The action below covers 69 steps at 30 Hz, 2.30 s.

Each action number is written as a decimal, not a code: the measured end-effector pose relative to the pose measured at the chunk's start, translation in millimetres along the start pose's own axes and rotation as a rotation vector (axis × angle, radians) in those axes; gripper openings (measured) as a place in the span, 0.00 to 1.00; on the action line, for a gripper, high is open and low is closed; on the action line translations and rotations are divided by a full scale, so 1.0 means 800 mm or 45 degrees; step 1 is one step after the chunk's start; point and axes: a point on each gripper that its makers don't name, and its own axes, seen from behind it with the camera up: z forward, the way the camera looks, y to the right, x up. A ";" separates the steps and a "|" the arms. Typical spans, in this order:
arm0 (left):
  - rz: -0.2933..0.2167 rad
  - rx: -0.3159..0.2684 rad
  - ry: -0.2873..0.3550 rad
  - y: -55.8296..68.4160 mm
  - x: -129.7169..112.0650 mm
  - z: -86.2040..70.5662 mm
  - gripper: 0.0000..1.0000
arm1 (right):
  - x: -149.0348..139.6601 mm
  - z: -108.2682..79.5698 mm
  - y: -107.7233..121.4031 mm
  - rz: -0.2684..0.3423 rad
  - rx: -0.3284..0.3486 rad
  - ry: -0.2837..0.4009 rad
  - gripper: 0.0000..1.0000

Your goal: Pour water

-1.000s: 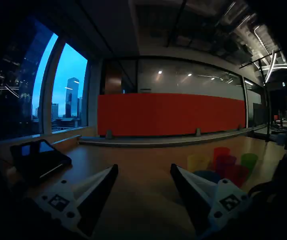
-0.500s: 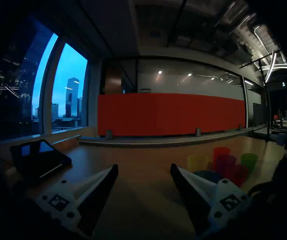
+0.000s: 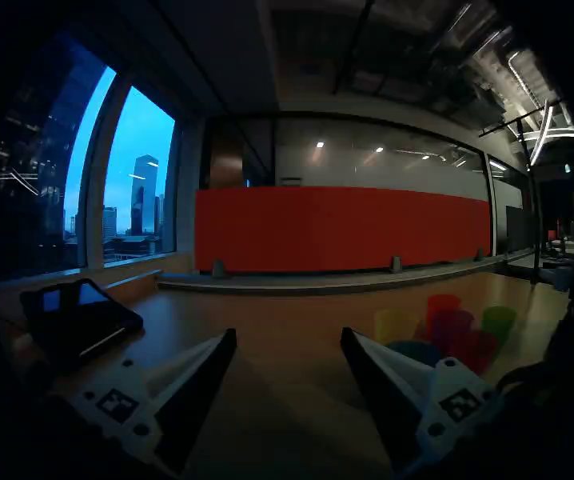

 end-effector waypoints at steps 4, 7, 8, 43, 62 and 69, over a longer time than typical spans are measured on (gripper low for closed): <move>0.000 0.000 0.000 0.000 0.000 0.000 0.97 | 0.000 0.000 0.000 0.000 0.000 0.000 0.99; 0.000 0.000 0.000 0.000 0.000 0.000 0.97 | 0.000 0.000 0.000 0.000 0.000 0.000 0.99; 0.000 0.000 0.000 0.000 0.000 0.000 0.97 | 0.000 0.000 0.000 0.000 0.000 0.000 0.99; -0.014 0.048 -0.027 -0.012 0.002 0.005 0.97 | 0.002 0.003 0.002 -0.012 -0.012 -0.032 0.99; -0.061 0.006 0.016 -0.020 0.157 0.025 0.97 | 0.149 0.015 0.003 0.082 0.071 -0.061 0.99; -0.055 -0.013 0.012 -0.018 0.218 0.033 0.97 | 0.206 0.025 0.005 0.076 0.098 -0.077 0.99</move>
